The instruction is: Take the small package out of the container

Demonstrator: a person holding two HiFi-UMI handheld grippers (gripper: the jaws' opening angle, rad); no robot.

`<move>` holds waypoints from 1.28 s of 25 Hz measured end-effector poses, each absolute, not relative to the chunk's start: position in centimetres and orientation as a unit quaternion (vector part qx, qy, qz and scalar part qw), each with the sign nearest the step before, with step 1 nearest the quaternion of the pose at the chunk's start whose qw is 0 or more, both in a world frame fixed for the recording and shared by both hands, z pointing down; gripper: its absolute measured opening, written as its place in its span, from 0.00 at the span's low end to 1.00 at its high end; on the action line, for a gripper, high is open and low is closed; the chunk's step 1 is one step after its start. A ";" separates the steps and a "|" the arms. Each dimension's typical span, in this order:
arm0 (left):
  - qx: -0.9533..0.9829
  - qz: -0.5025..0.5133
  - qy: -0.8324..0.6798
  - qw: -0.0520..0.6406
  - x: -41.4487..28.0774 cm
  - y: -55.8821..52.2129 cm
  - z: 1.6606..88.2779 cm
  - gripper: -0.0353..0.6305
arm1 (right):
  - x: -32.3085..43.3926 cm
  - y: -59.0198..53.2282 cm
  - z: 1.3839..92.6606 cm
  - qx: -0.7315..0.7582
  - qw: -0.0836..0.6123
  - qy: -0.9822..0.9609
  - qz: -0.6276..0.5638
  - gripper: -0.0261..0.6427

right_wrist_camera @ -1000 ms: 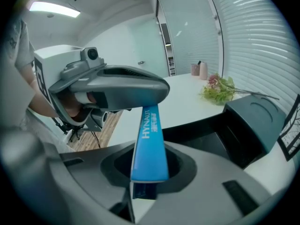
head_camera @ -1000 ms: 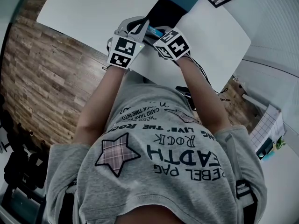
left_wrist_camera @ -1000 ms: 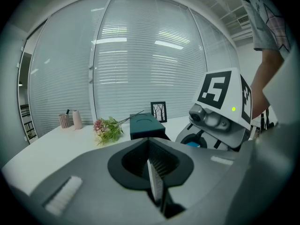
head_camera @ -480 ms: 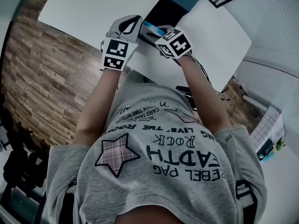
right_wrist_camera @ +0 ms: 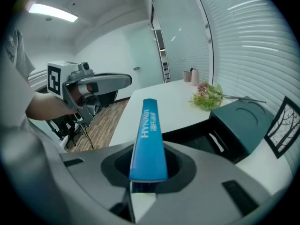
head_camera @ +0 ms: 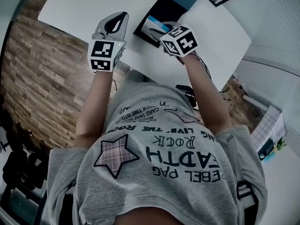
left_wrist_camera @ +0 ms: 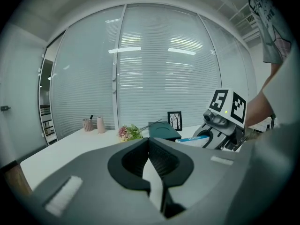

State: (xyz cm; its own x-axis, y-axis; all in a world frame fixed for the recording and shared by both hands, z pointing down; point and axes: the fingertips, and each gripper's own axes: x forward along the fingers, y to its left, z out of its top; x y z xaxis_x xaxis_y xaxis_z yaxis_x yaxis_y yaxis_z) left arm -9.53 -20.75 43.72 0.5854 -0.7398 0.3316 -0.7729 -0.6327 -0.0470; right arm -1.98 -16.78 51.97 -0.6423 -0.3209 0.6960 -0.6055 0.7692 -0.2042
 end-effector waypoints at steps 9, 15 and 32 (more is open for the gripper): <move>0.886 0.146 -0.436 0.052 -9.7 -20.1 42.7 0.07 | -1.5 -17.3 48.3 0.281 0.301 -0.890 0.197 0.17; 0.887 0.137 -0.438 0.045 -9.8 -19.5 41.4 0.07 | -1.3 -16.5 44.9 0.286 0.279 -0.899 0.178 0.17; 0.901 0.098 -0.423 0.010 -8.9 -18.9 35.6 0.07 | 0.2 -15.2 35.1 0.324 0.219 -0.913 0.117 0.17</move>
